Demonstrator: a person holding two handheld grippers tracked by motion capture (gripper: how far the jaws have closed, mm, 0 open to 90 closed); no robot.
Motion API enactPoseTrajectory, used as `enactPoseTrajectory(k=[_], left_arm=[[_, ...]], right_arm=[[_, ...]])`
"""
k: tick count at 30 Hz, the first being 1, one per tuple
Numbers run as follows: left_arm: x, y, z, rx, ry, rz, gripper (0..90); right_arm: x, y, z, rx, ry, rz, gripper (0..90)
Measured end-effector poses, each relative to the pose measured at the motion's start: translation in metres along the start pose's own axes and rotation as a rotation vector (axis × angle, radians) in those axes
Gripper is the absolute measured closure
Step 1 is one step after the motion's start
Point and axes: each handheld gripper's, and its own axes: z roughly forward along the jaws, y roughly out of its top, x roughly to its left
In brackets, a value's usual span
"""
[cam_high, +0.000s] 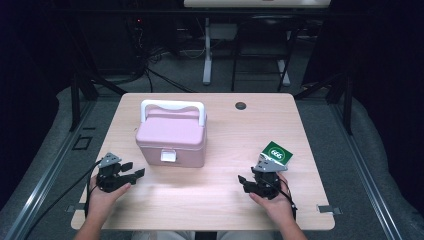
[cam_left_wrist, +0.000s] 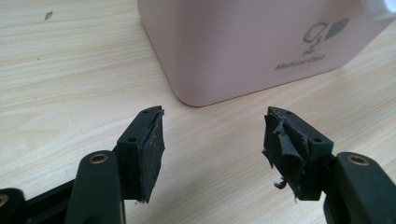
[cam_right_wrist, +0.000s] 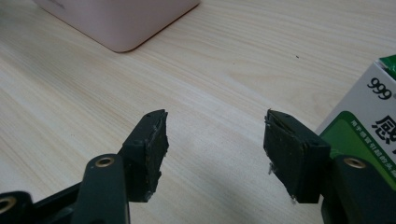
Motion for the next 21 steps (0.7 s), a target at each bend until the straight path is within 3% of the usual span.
enactPoseTrajectory(k=[4, 8, 21], left_arm=[[-0.0038, 0.0003, 0.0023, 0.022, 0.02, 0.024, 38.7], [-0.0023, 0.0004, 0.0024, 0.024, 0.017, 0.013, 39.7], [0.0006, 0.0032, 0.005, -0.005, 0.021, -0.007, 40.7]], right_arm=[[0.0003, 0.0008, 0.0019, -0.029, 0.005, -0.012, 38.9], [0.0015, 0.0007, 0.003, -0.018, -0.005, -0.028, 38.7], [-0.003, 0.0002, -0.0005, -0.041, -0.016, 0.015, 41.2]])
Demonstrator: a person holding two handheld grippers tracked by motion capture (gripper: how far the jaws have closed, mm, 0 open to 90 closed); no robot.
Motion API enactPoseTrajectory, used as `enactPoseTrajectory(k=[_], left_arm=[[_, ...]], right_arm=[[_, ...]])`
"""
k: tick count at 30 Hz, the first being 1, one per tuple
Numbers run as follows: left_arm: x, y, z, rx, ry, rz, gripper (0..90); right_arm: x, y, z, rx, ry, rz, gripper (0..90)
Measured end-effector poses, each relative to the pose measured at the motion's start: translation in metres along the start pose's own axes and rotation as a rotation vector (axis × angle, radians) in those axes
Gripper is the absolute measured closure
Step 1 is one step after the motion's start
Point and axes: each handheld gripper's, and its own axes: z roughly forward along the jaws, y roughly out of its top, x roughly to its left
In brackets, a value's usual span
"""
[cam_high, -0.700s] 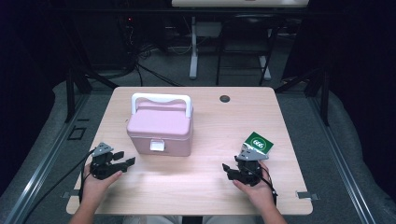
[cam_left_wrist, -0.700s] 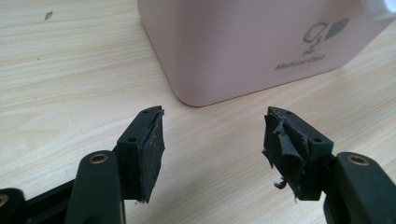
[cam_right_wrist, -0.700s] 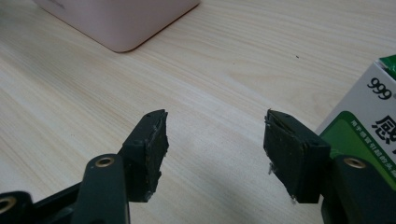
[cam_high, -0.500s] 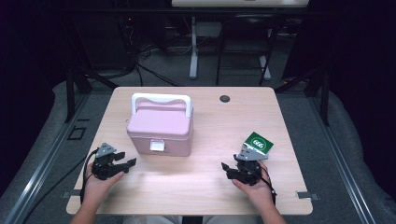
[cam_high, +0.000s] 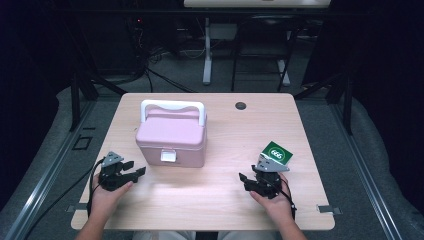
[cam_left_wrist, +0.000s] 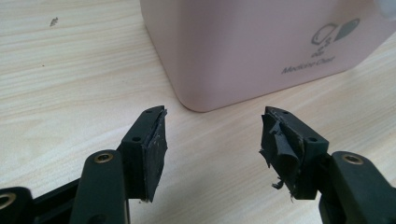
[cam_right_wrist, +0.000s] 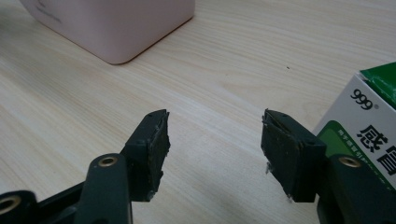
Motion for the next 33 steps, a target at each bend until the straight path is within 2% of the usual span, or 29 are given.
enactPoseTrajectory(k=[6, 16, 17, 21, 22, 24, 26, 27, 29, 33], left_arm=[[0.001, -0.001, 0.0, -0.007, 0.001, -0.014, 41.5], [0.0, 0.0, -0.005, -0.022, -0.004, -0.021, 42.2], [0.001, 0.001, -0.006, -0.034, -0.009, -0.04, 42.2], [0.007, 0.006, -0.007, -0.047, -0.025, -0.068, 44.1], [0.01, 0.01, -0.008, -0.05, -0.037, -0.074, 44.1], [0.014, 0.015, -0.008, -0.069, -0.024, -0.077, 44.1], [0.024, 0.025, -0.009, -0.083, -0.005, -0.091, 46.3], [0.024, 0.025, -0.009, -0.083, -0.005, -0.091, 47.1], [0.036, 0.036, -0.007, -0.102, -0.004, -0.11, 49.6], [0.044, 0.045, -0.003, -0.125, -0.007, -0.132, 53.4]], right_arm=[[-0.005, 0.0, 0.001, 0.01, -0.001, 0.031, 42.0], [-0.001, 0.0, 0.0, 0.017, 0.0, 0.028, 42.0], [0.0, 0.0, 0.0, 0.021, 0.002, 0.028, 42.1], [0.0, 0.005, 0.001, 0.028, 0.004, 0.044, 42.7], [0.0, 0.007, 0.001, 0.029, 0.008, 0.061, 42.8], [-0.001, 0.015, 0.003, 0.028, 0.014, 0.068, 43.7], [-0.003, 0.028, 0.008, 0.023, 0.016, 0.082, 46.8], [-0.003, 0.028, 0.008, 0.023, 0.016, 0.082, 46.8], [-0.003, 0.042, 0.017, 0.011, 0.016, 0.088, 49.5], [-0.001, 0.059, 0.034, -0.016, 0.012, 0.084, 52.4]])
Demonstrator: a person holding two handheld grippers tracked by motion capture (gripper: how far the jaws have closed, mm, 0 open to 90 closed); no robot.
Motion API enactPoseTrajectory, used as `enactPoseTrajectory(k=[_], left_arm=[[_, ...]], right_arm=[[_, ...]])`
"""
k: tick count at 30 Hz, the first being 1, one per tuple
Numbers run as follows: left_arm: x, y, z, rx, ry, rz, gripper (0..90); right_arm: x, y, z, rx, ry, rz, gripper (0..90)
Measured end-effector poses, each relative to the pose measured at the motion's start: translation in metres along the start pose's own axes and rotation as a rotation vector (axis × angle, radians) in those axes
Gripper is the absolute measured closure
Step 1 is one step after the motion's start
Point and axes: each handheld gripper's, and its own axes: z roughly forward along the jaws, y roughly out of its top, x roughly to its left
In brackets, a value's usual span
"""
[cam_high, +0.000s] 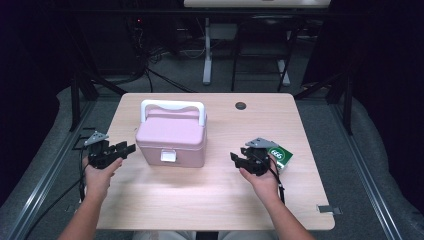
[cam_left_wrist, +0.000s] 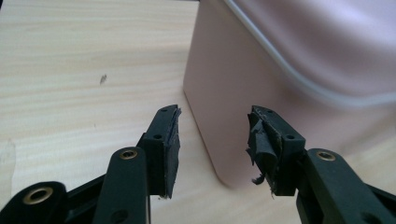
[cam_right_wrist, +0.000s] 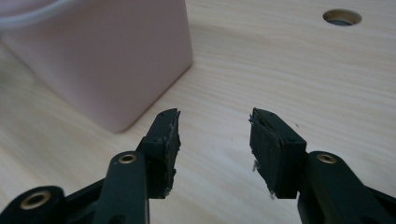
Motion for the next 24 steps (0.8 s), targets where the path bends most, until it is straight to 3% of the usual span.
enactPoseTrajectory(k=[6, 10, 13, 18, 21, 24], left_arm=[[0.006, 0.015, 0.018, -0.011, -0.001, -0.016, 55.5], [0.005, 0.018, 0.028, 0.011, 0.002, 0.008, 53.5], [0.003, 0.019, 0.03, 0.017, 0.016, 0.022, 54.5], [0.005, 0.019, 0.033, 0.007, 0.008, -0.012, 54.7], [0.002, 0.018, 0.032, -0.002, 0.017, 0.012, 51.9], [-0.001, 0.017, 0.035, 0.008, -0.024, 0.009, 53.1]], right_arm=[[0.009, 0.013, 0.027, -0.006, 0.01, 0.012, 53.8], [0.013, 0.017, 0.038, -0.018, 0.01, 0.003, 53.9], [0.014, 0.018, 0.044, -0.019, 0.012, 0.016, 53.9], [0.015, 0.018, 0.047, -0.023, 0.02, 0.023, 53.9], [0.018, 0.019, 0.049, -0.024, 0.031, 0.027, 53.9], [0.02, 0.02, 0.05, -0.027, 0.034, 0.025, 53.9]])
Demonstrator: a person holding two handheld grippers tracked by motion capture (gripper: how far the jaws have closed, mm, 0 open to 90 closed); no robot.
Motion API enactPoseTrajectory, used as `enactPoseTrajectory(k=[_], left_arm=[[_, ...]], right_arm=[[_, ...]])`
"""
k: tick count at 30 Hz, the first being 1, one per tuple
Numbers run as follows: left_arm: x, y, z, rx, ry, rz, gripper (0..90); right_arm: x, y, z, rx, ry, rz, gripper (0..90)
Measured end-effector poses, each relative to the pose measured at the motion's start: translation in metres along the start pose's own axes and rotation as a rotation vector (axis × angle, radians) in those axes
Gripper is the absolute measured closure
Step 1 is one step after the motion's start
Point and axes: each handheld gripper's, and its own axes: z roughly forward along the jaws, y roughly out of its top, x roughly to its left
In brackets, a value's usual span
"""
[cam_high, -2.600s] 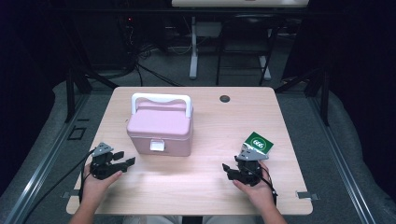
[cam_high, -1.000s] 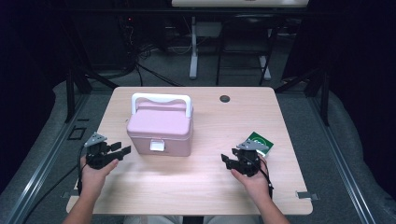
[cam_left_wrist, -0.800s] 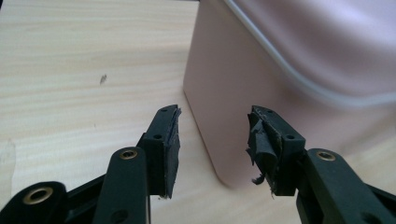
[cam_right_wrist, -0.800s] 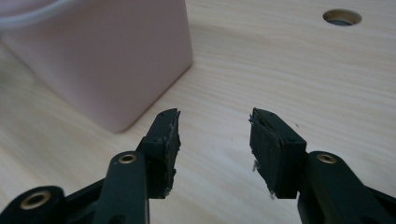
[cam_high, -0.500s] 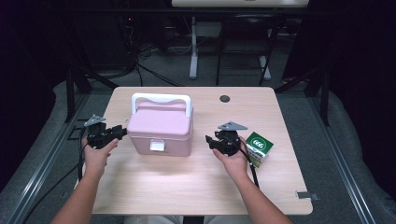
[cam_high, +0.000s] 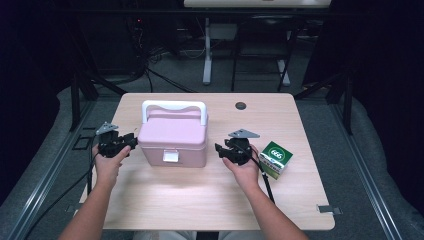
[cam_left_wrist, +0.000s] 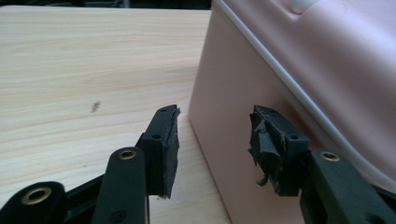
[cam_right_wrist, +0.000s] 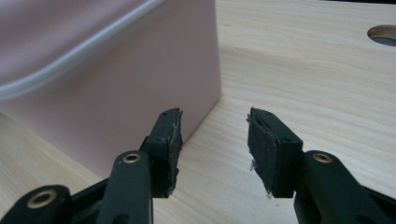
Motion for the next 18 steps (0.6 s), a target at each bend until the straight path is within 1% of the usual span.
enactPoseTrajectory(k=[2, 3, 5, 6, 10, 13, 15, 18], left_arm=[[-0.002, 0.0, 0.002, 0.004, -0.017, -0.003, 56.4], [-0.005, -0.001, 0.004, 0.004, -0.029, 0.004, 57.3], [-0.006, -0.001, 0.005, -0.001, -0.03, 0.001, 58.7], [-0.008, -0.002, 0.006, -0.006, -0.025, 0.007, 59.4], [-0.011, -0.004, 0.008, -0.016, -0.024, 0.001, 62.0], [-0.012, -0.005, 0.009, -0.014, -0.021, 0.003, 64.4], [-0.013, -0.005, 0.009, -0.014, -0.028, 0.002, 65.8], [-0.013, -0.006, 0.009, -0.014, -0.036, 0.001, 66.0]], right_arm=[[0.002, 0.002, 0.002, -0.007, 0.005, 0.003, 53.9], [0.003, 0.002, 0.002, -0.008, 0.006, 0.003, 53.9], [0.003, 0.003, 0.002, -0.015, -0.001, -0.001, 53.9], [0.002, 0.004, 0.003, -0.016, -0.004, 0.001, 53.9], [0.001, 0.005, 0.005, -0.018, -0.002, 0.001, 53.9], [0.001, 0.005, 0.007, -0.012, 0.0, -0.022, 55.5], [0.001, 0.006, 0.008, -0.012, 0.008, -0.02, 56.4], [0.002, 0.006, 0.009, -0.012, 0.004, -0.021, 56.3]])
